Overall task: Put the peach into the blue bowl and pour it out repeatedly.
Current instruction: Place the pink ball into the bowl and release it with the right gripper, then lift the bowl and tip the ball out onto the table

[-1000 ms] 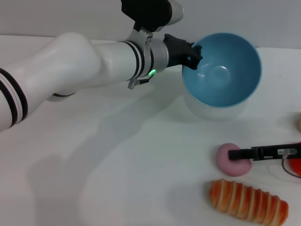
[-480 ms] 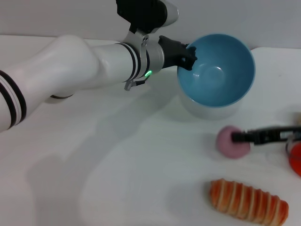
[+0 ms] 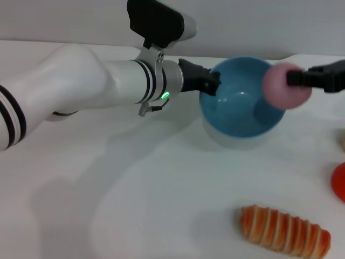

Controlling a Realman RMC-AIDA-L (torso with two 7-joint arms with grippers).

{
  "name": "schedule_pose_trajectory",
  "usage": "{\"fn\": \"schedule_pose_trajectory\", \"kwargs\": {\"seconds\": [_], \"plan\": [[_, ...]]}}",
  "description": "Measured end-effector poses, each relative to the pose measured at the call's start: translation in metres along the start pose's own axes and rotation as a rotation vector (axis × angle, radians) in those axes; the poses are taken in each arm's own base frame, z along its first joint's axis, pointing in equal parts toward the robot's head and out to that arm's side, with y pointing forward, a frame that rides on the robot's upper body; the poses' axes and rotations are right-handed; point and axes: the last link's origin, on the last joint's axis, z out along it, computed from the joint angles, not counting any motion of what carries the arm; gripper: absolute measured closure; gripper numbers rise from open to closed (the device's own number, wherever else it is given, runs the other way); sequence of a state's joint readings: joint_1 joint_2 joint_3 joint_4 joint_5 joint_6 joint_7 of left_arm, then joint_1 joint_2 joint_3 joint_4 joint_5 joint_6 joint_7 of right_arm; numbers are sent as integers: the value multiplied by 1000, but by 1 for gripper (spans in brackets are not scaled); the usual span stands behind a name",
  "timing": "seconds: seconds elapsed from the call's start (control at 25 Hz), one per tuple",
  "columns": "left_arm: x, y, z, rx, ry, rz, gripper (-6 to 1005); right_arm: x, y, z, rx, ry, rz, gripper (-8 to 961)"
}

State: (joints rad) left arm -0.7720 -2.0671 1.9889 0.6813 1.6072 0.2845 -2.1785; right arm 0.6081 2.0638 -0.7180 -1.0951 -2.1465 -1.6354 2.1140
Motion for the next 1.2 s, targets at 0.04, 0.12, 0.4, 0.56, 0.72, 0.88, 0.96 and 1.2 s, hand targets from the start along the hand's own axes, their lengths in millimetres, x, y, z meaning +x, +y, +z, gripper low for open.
{"fn": "schedule_pose_trajectory", "kwargs": {"seconds": [0.04,0.12,0.4,0.56,0.72,0.88,0.96,1.2], "plan": [[-1,1,1,-4,-6,1,999,-3,-1,1,7,-6,0,896],[0,5,1,-23,-15,5,999,-4,-4,7,17,-4,9,903],[0,12,2,-56,-25,6,1000,10,-15,33,52,22,13,903],[0,14,2,-63,-29,11,1000,14,-17,33,58,-2,-2,818],[-3,14,2,-62,-33,5,999,19,-21,30,78,-23,-15,705],[-4,13,2,-62,-34,2,999,23,-25,26,94,-40,-47,575],[-5,13,2,-61,-36,0,999,25,-26,23,97,-58,-51,510],[-4,12,2,-51,-30,5,1000,33,-39,-22,220,-256,-147,487]]}}
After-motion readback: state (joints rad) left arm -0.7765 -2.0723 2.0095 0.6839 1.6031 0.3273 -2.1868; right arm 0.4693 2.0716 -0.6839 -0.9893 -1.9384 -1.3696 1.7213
